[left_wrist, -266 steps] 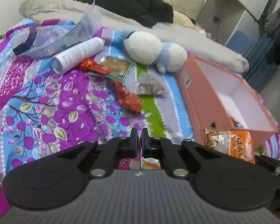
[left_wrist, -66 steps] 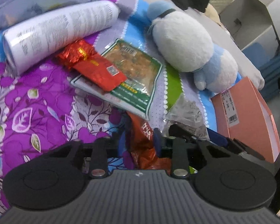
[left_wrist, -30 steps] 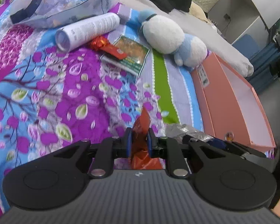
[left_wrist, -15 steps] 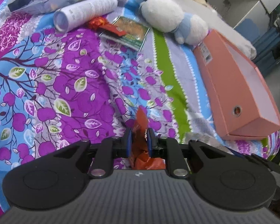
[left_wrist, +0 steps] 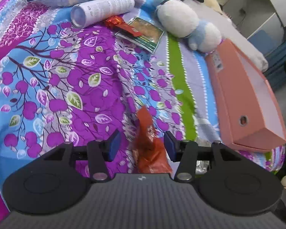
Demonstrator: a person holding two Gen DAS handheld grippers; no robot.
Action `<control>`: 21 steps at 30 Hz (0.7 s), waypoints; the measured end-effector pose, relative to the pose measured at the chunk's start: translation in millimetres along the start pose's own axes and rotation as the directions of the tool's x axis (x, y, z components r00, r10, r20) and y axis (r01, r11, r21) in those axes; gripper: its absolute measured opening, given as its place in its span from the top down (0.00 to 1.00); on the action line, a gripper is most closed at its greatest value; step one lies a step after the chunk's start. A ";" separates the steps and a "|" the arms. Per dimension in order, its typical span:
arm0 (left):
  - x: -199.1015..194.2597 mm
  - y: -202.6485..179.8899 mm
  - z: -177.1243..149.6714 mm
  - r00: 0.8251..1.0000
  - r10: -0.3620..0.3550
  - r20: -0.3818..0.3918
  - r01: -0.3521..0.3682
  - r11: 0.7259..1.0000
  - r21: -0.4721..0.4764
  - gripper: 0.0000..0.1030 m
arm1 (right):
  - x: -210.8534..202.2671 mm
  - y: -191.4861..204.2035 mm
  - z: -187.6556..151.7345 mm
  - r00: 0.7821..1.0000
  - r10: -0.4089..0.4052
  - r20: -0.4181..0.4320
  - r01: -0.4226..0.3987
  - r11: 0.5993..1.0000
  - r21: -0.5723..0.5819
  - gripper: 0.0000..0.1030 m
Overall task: Organize snacks
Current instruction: 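Lift the red wrapper with left gripper while right lifts the clear bag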
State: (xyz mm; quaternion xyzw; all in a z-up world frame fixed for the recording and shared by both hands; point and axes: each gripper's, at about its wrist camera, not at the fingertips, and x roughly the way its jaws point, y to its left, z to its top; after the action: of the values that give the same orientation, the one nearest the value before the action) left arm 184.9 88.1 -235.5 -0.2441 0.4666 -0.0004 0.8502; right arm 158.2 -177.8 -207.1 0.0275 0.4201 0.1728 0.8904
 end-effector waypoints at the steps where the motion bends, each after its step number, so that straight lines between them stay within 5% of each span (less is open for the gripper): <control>1: -3.1 0.2 -2.1 1.000 0.003 0.005 -0.003 1.000 -0.006 0.46 | -1.7 -0.6 -0.8 1.000 0.007 0.016 -0.007 1.000 0.006 0.19; 12: -13.2 0.7 -19.5 0.998 0.045 0.037 -0.045 0.999 -0.026 0.37 | -1.7 4.0 -5.4 0.994 0.035 0.099 -0.033 0.999 -0.019 0.19; 21: 6.1 4.8 -25.9 0.999 0.007 -0.046 -0.011 0.997 -0.076 0.37 | 34.1 12.5 -7.3 0.998 -0.005 0.068 0.013 0.992 -0.124 0.17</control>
State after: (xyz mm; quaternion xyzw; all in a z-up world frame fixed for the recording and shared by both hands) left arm 166.8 80.2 -253.9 -0.2742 0.4867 0.0157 0.8292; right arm 169.2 -155.5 -234.6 -0.0241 0.3783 0.1937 0.9049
